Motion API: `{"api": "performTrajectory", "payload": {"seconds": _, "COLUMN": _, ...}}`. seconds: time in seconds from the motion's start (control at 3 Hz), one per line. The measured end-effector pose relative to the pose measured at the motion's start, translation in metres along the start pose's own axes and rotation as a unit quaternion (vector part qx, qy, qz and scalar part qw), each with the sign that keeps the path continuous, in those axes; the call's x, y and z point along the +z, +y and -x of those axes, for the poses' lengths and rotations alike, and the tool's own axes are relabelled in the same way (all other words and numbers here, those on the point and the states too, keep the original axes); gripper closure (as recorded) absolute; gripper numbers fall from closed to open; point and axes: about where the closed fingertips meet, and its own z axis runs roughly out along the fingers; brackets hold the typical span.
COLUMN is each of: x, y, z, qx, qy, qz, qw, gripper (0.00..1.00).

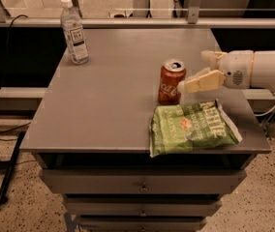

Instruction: Move coke can near green jalapeno chip bag

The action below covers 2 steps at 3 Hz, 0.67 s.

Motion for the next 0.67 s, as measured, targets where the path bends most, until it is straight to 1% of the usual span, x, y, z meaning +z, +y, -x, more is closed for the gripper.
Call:
{"api": "performTrajectory", "payload": {"seconds": 0.33, "x": -0.023, "y": -0.047, "z": 0.011, "qx": -0.027, "qy": -0.009, "qz": -0.022, "qw": 0.9993, "gripper": 0.0}}
{"api": "performTrajectory", "payload": {"seconds": 0.67, "x": -0.041, "y": -0.093, "z": 0.033, "qx": -0.062, "qy": -0.018, "qz": -0.051, "qw": 0.9966, "gripper": 0.0}}
